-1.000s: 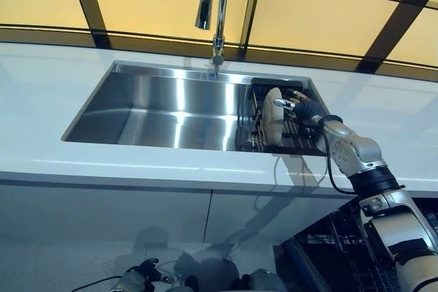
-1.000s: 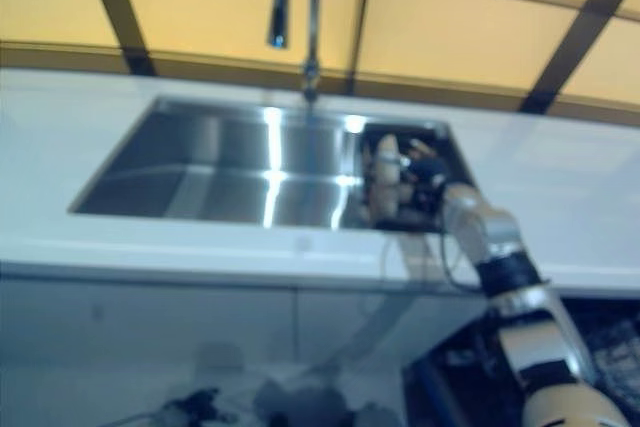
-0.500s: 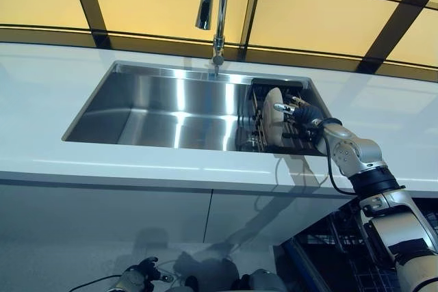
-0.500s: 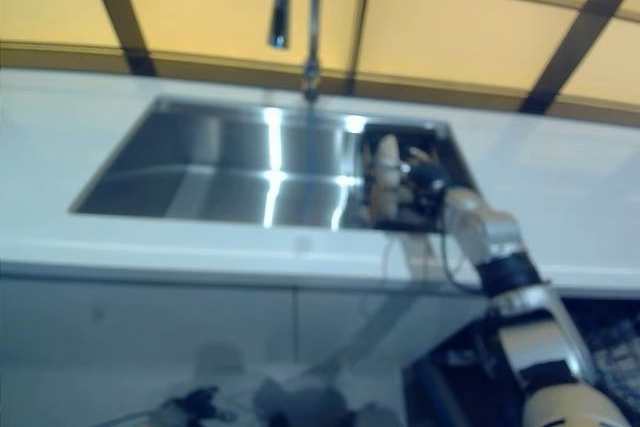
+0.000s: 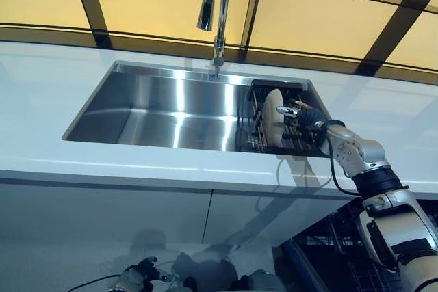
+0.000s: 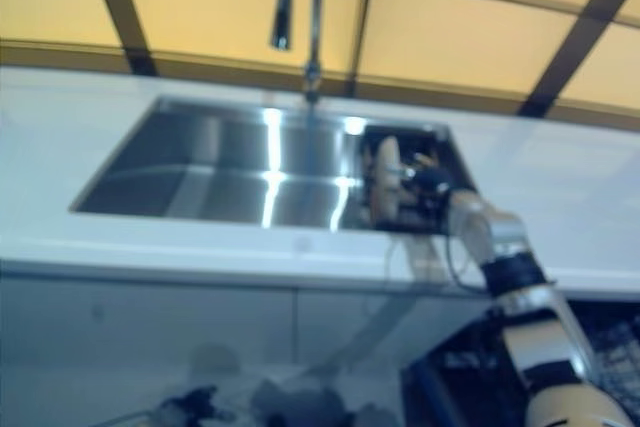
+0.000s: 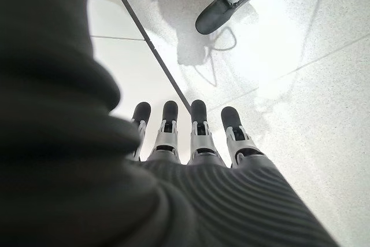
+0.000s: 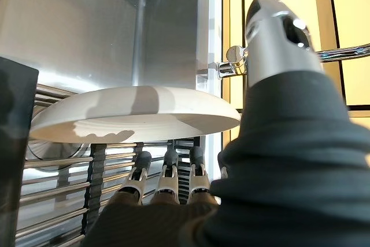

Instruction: Take plates into dishwasher

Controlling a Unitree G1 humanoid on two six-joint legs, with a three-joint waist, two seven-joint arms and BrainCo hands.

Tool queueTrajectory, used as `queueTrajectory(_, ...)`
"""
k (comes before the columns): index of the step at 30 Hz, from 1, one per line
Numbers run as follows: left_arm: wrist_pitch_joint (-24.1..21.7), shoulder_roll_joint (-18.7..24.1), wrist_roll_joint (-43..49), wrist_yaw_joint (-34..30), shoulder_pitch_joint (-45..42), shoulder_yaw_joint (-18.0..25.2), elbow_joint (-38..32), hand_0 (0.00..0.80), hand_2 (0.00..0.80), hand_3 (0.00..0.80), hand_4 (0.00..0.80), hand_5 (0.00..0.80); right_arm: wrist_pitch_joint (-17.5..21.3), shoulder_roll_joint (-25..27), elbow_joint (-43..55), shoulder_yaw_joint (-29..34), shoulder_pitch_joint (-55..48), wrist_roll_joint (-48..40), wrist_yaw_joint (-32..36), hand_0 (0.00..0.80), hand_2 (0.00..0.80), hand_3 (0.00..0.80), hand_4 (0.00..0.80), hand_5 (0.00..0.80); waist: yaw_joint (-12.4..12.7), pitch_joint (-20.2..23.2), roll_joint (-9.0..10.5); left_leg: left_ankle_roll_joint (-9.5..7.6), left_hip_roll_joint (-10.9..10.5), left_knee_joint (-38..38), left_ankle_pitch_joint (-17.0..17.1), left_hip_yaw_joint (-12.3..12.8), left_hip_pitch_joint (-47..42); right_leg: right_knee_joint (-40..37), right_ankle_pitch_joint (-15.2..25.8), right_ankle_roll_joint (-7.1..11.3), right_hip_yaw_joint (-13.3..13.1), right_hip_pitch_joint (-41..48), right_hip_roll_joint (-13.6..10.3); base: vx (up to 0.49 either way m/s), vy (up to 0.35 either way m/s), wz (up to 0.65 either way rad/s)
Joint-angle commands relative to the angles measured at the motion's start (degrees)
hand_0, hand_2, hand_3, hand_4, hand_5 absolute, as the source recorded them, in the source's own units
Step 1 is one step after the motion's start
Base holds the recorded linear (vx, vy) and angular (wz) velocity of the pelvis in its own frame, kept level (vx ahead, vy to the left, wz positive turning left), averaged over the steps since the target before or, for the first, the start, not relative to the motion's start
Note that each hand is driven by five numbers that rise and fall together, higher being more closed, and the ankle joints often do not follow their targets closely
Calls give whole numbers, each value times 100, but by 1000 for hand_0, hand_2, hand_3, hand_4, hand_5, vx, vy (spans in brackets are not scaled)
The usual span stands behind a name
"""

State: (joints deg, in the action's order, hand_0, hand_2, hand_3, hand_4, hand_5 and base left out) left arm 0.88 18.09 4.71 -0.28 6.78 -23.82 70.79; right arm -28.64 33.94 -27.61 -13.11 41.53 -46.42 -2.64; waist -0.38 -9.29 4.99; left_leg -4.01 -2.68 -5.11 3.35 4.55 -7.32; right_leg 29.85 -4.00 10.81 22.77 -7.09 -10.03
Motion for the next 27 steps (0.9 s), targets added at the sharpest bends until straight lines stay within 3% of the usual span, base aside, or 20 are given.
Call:
queueTrajectory(1, 1, 8, -100, 9, 220, -32, -101, 0, 0, 0, 0, 0, 154, 198, -16, 119, 405, -140, 48, 0, 0, 0, 0, 0, 192, 151, 71, 139, -560, 11, -575, 52, -287, -605, 2023, 6, 133, -508, 82, 0, 0, 0)
queueTrajectory(27, 19, -14, -94, 27, 234, -3, -66, 0, 0, 0, 0, 0, 107, 7, -38, 89, 255, -37, -9, 0, 0, 0, 0, 0, 191, 133, 68, 125, -555, 11, -579, 51, -285, -614, 1999, -6, 111, -505, 110, 0, 0, 0)
